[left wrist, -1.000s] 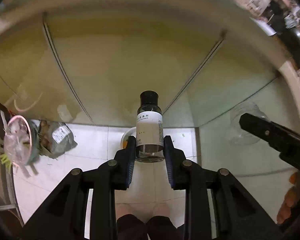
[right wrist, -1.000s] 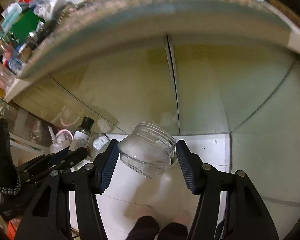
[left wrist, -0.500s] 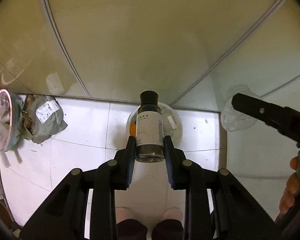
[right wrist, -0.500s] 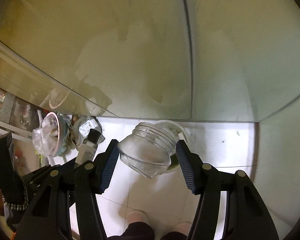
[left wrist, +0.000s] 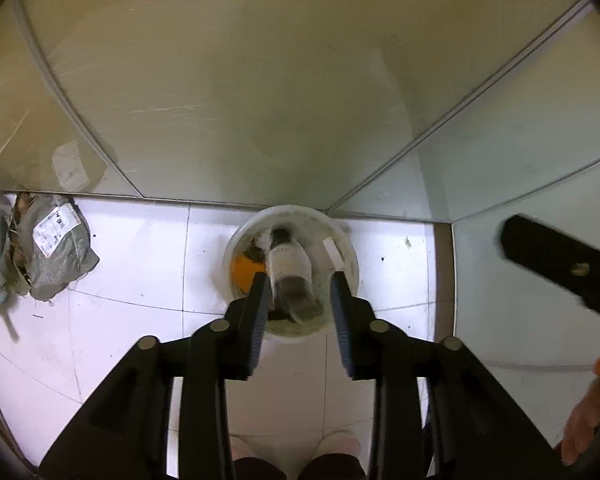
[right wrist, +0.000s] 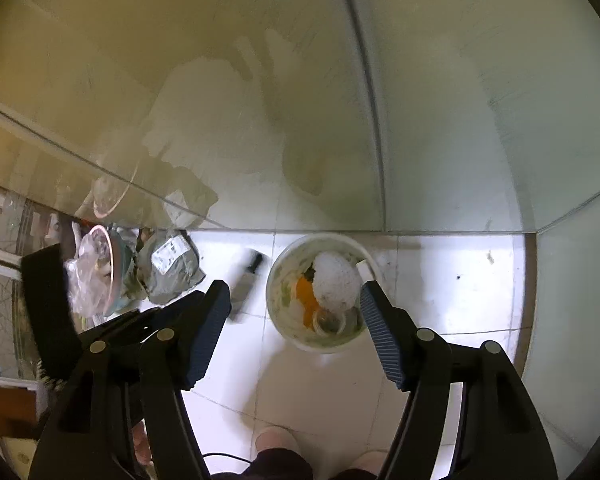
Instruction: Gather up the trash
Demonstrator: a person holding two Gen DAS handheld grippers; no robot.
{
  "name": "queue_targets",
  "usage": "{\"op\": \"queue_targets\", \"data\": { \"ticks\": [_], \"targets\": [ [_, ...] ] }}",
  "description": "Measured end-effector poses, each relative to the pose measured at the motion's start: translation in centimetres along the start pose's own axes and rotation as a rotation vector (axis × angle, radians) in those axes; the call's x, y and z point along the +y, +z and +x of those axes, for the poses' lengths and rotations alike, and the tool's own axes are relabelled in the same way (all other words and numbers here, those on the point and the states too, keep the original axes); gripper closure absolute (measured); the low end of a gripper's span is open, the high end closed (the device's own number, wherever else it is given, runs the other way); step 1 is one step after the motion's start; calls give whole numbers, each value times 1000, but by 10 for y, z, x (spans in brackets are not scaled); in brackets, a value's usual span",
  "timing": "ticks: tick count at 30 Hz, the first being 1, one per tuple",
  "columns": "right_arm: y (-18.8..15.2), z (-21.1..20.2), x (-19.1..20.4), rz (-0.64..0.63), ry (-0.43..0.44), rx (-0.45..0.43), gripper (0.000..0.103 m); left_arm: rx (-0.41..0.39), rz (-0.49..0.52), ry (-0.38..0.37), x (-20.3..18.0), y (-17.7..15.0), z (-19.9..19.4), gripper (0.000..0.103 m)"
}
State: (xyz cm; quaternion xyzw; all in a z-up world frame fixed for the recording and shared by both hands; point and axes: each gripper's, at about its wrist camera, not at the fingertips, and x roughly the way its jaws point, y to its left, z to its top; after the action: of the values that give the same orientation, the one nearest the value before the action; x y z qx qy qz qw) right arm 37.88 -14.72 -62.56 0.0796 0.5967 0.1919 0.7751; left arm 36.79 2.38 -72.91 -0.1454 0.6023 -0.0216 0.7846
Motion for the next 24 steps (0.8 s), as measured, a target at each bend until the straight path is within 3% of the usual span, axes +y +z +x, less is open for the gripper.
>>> {"op": "queue_targets", "data": {
  "ticks": [5, 9, 17, 24],
  "targets": [
    [5, -37, 4, -13, -24, -33, 39, 20, 13, 5, -10, 3, -20, 67],
    [11, -79, 15, -26, -32, -53, 39, -2, 17, 24, -19, 1, -78, 67],
    [26, -246, 60, -81, -42, -185, 39, -146, 36, 65, -61, -4, -275, 67],
    [10, -421, 110, -179, -26, -385, 39, -381, 78, 83, -111, -27, -471, 63]
  ]
}}
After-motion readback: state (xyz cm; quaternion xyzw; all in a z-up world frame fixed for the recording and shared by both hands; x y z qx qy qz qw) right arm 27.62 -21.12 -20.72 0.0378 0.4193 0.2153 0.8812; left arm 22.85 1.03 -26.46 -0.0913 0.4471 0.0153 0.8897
